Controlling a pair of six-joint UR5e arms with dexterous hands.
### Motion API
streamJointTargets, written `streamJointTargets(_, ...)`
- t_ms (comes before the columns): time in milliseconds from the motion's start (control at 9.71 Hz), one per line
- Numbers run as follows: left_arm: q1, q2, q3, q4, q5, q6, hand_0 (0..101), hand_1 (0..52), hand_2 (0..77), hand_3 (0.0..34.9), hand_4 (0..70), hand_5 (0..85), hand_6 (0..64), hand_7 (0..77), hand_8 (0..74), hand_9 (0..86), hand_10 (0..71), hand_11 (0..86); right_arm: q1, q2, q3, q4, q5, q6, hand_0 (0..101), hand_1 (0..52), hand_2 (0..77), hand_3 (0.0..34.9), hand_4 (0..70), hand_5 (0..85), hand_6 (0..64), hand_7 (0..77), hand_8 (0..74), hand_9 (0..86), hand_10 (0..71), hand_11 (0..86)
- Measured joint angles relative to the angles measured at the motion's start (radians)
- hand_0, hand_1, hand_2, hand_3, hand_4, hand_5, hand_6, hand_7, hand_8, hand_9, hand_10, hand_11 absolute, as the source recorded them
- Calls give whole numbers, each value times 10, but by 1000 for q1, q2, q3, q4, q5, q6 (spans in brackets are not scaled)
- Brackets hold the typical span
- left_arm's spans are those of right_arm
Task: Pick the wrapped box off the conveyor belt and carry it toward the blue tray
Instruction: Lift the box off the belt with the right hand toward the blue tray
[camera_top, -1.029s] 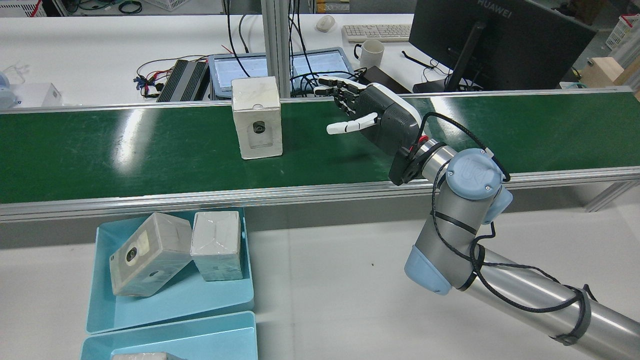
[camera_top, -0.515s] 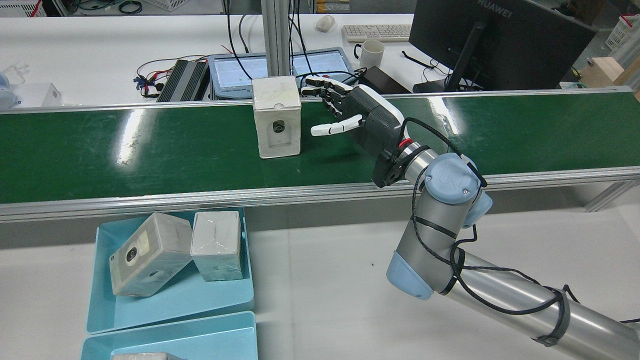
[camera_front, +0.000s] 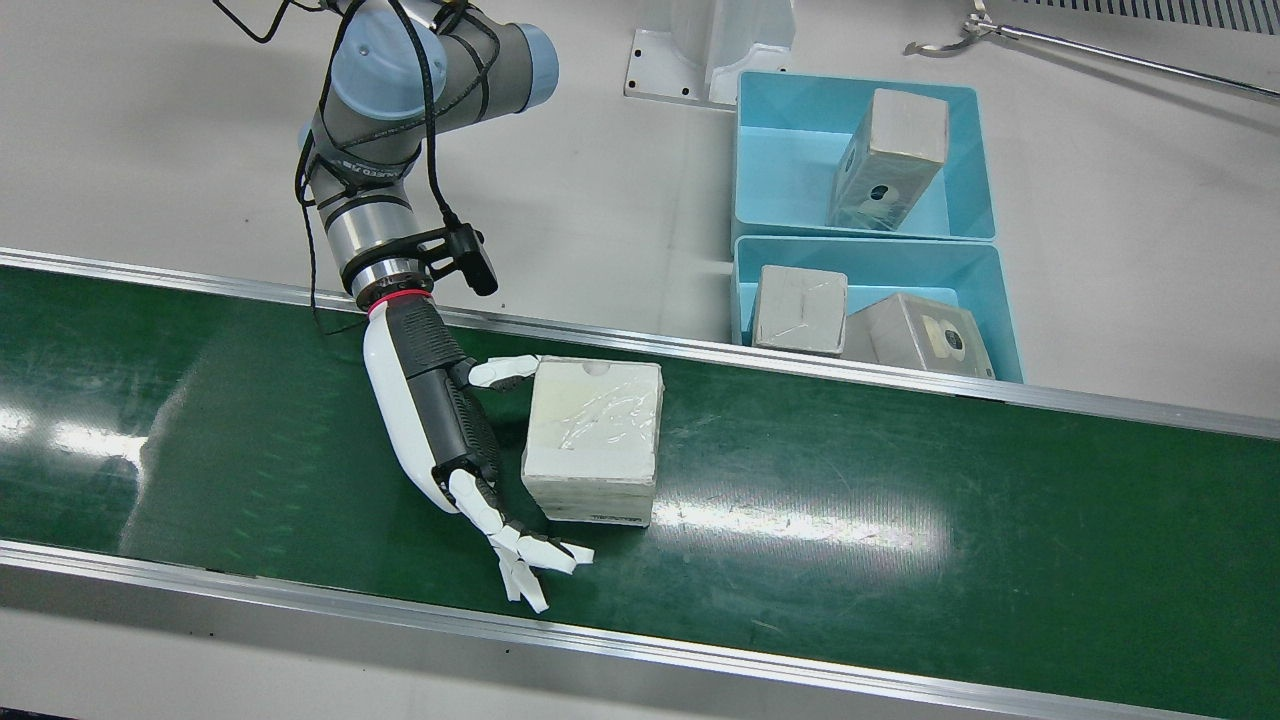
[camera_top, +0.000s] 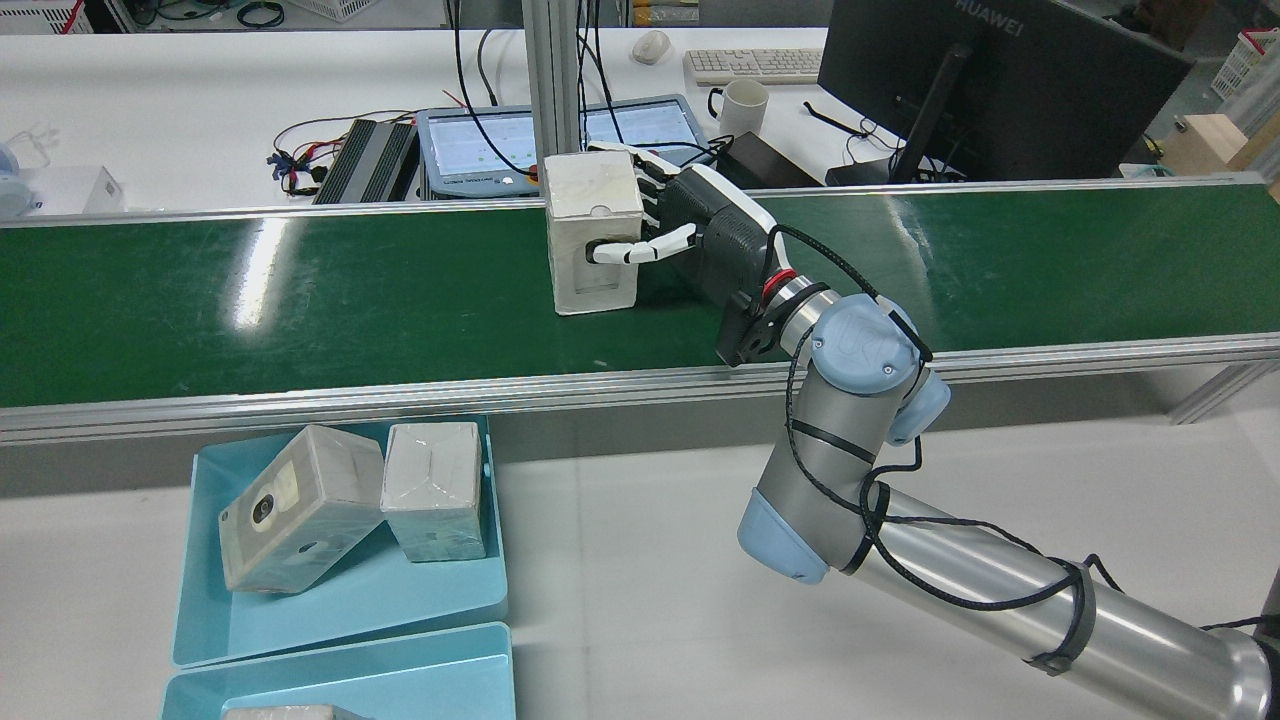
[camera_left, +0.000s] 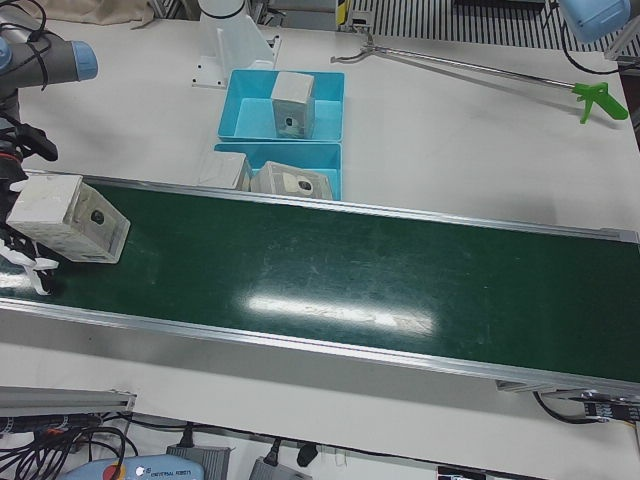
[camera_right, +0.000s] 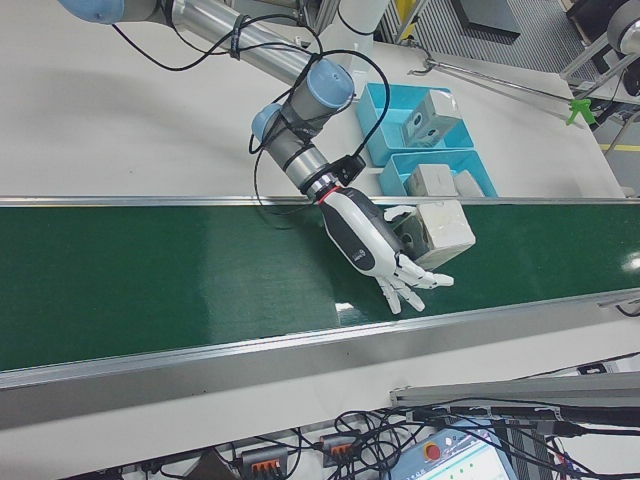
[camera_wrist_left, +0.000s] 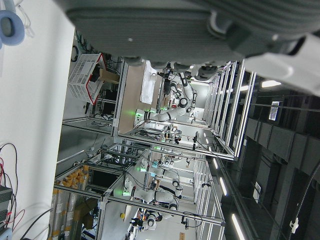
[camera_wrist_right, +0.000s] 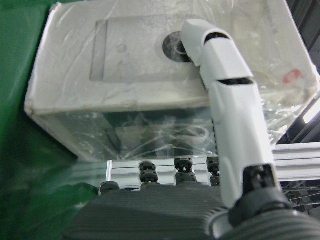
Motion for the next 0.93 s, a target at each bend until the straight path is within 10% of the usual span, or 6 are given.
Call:
streamJointTargets(309,0,0,0,0,0,0,0,0,11,0,5,11,5,5,5,0,5,5,-1,31,-26,-7,-4,1,599,278,278,162,213,333,158,360,109,207,0,0)
streamJointTargets(618,0,0,0,0,0,0,0,0,11,0,5,11,0,5,5,0,0,5,0,45,6,-61,2,2,566,158,338,75,338,453,256,464,338,387,5,360)
streamJointTargets(721,0,0,0,0,0,0,0,0,5,0,5,11,5,5,5,0,5,5,1,51,50,-100,7,2,566,158,338,75,338,453,256,464,338,387,5,360)
streamJointTargets(824,0,0,0,0,0,0,0,0,5,0,5,11,5,5,5,0,5,5,1,58,107,-147,12,0,515,49,371,53,333,562,327,573,431,485,218,518)
streamJointTargets(926,0,0,0,0,0,0,0,0,5,0,5,11,5,5,5,0,5,0,-2,67,164,-190,18,-5,515,49,371,53,333,562,327,573,431,485,218,518)
